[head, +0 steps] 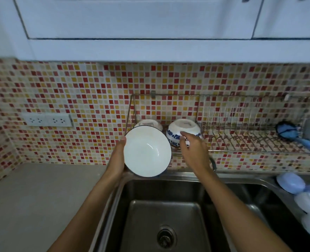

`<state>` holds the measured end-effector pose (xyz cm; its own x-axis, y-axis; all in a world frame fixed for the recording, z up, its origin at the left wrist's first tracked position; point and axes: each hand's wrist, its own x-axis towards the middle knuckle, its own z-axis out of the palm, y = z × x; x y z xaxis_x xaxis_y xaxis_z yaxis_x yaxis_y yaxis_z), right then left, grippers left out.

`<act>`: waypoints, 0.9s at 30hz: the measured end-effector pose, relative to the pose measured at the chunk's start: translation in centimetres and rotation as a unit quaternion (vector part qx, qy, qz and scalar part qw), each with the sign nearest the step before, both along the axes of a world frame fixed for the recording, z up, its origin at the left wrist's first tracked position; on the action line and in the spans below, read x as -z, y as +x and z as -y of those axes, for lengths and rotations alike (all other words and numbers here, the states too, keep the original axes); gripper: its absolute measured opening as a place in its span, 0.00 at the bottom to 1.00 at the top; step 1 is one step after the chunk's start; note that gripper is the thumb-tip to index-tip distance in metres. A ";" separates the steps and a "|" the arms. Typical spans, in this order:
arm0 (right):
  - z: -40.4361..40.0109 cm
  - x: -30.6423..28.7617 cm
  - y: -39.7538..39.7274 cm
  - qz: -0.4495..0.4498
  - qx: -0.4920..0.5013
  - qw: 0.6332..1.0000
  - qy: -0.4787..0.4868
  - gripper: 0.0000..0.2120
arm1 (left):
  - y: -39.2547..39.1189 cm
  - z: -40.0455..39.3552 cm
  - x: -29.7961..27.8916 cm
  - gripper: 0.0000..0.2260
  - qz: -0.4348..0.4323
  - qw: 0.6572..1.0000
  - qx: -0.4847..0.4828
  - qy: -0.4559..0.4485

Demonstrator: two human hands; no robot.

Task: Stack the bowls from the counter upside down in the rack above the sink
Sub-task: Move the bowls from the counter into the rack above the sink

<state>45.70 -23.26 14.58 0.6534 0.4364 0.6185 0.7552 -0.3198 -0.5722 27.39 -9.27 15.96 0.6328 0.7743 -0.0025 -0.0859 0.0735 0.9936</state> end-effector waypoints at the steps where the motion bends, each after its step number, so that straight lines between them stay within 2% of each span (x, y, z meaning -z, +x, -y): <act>1: -0.6 0.4 0.7 0.019 -0.002 0.999 -0.028 0.17 | 0.4 -0.2 -1.1 0.13 -0.012 0.999 -0.006 0.032; 6: -1.9 3.7 2.7 0.096 -0.008 0.984 -0.148 0.25 | 2.8 -2.5 -5.1 0.21 -0.047 0.984 -0.031 0.171; 10: -1.6 6.0 3.4 0.203 0.014 0.955 -0.217 0.27 | 4.6 -4.1 -7.3 0.30 -0.049 0.973 -0.050 0.220; 12: -1.6 6.3 3.8 0.225 0.022 0.945 -0.237 0.27 | 5.5 -4.6 -8.0 0.30 -0.050 0.967 -0.064 0.242; 19: -1.8 6.2 3.4 0.222 0.037 0.945 -0.236 0.26 | 8.0 -5.1 -9.2 0.29 -0.033 0.933 -0.158 0.321; 27: -1.9 6.4 3.5 0.231 0.042 0.941 -0.245 0.26 | 9.9 -6.4 -8.6 0.31 -0.062 0.881 -0.168 0.438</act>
